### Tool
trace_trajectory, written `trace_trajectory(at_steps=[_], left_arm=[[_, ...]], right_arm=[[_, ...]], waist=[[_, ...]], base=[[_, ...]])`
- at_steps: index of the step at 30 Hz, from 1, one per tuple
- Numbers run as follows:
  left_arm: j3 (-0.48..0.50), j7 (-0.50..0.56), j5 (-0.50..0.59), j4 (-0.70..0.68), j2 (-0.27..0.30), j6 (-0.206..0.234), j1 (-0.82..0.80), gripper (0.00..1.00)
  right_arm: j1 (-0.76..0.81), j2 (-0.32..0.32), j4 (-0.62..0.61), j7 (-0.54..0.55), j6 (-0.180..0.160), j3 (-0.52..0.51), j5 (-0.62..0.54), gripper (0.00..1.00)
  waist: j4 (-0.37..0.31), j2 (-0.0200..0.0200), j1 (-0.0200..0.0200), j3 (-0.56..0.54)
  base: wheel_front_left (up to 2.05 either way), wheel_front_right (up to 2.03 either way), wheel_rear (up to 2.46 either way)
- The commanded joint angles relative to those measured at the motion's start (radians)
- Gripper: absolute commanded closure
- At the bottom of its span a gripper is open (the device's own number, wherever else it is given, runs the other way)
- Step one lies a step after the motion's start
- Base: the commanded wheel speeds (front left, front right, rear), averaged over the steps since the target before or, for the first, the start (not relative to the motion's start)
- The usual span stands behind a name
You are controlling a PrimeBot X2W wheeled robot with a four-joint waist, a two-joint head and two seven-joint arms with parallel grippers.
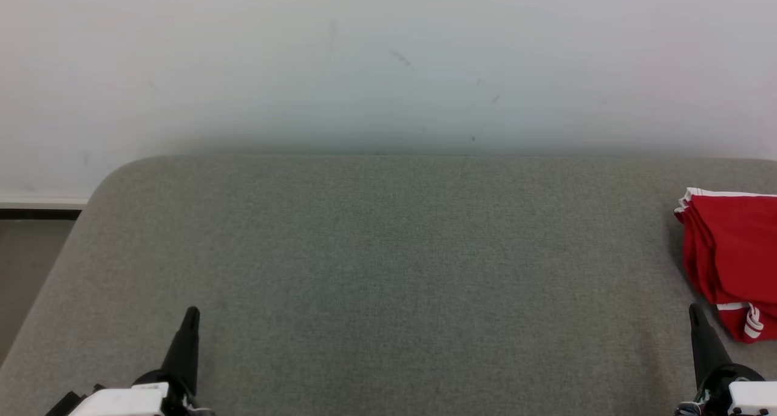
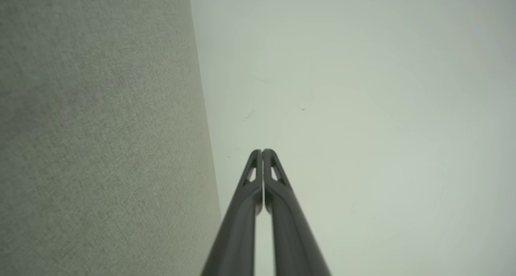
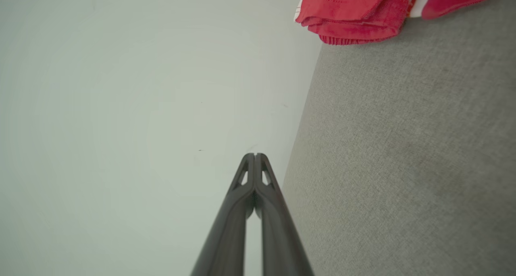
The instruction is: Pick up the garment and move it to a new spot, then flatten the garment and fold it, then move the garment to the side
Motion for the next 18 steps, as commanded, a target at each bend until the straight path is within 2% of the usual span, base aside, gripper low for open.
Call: trace_trajectory(at_steps=[1, 18], left_arm=[[0.006, 0.007, -0.019, 0.0, 0.006, -0.008, -0.014, 1.0], [0.007, 0.011, -0.039, 0.0, 0.006, -0.008, -0.015, 1.0]], right_arm=[[-0.013, -0.009, -0.007, 0.007, -0.002, -0.001, 0.024, 1.0], [-0.015, -0.009, -0.006, 0.012, -0.002, 0.0, 0.037, 1.0]], waist=[[0.001, 0.0, -0.0001, 0.001], [0.002, 0.0, -0.0001, 0.002]], base=[[0.0, 0.0, 0.0], [0.0, 0.0, 0.0]])
